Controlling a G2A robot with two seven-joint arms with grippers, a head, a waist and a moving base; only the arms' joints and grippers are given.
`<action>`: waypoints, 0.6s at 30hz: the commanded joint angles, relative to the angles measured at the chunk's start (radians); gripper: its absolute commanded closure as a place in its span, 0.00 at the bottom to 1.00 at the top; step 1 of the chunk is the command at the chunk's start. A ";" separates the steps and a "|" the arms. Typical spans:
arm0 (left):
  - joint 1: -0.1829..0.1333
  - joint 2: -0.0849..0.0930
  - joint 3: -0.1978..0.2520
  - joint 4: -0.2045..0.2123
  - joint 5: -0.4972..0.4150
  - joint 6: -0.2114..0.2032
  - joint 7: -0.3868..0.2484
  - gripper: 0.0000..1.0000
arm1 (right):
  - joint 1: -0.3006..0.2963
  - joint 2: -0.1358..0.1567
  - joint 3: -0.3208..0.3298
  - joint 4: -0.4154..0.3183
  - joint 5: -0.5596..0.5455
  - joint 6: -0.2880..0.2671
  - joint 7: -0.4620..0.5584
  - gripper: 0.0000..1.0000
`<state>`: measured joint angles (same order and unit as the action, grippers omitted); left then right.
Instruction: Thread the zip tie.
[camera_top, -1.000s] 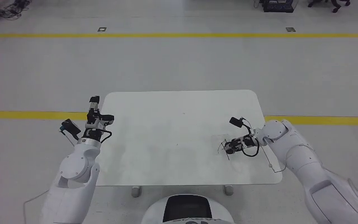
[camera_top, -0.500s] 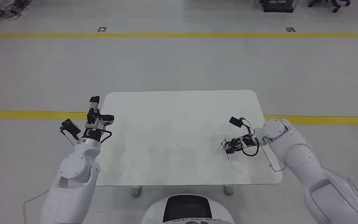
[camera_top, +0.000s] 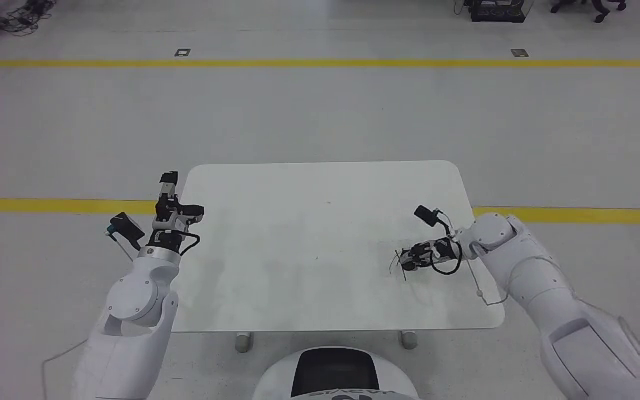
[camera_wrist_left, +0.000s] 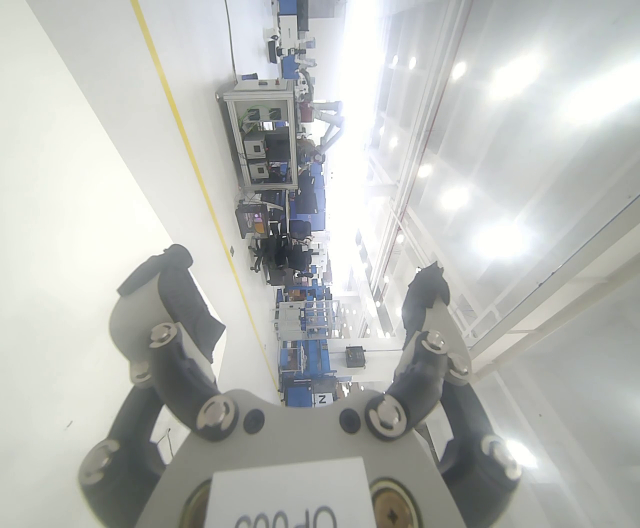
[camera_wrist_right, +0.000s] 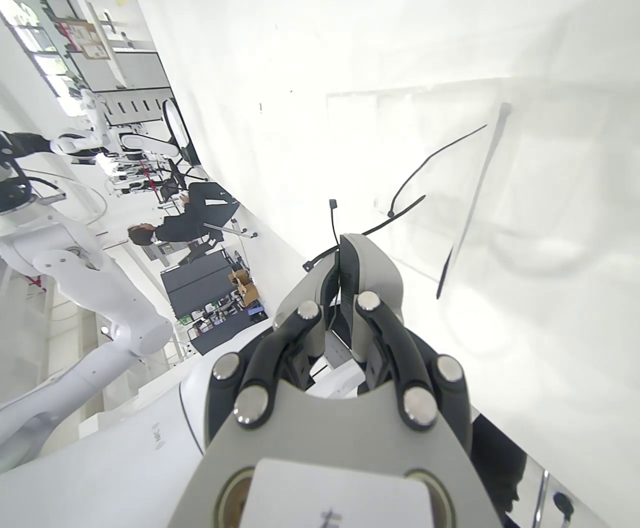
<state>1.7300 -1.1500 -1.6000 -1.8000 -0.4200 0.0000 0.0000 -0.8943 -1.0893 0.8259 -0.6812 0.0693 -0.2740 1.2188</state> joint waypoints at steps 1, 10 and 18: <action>0.000 0.000 0.000 0.000 0.000 0.000 0.000 0.00 | 0.003 -0.001 0.003 0.008 0.009 0.002 0.003 1.00; 0.000 0.000 0.000 0.000 0.000 0.000 0.000 0.00 | 0.019 -0.010 0.001 0.050 0.015 0.050 0.007 1.00; 0.000 0.000 0.000 0.000 0.000 0.000 0.000 0.00 | 0.040 -0.029 -0.013 0.094 0.022 0.045 0.013 1.00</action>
<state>1.7300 -1.1500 -1.6000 -1.8000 -0.4200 0.0000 0.0000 -0.8558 -1.1172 0.8132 -0.5900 0.0902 -0.2230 1.2324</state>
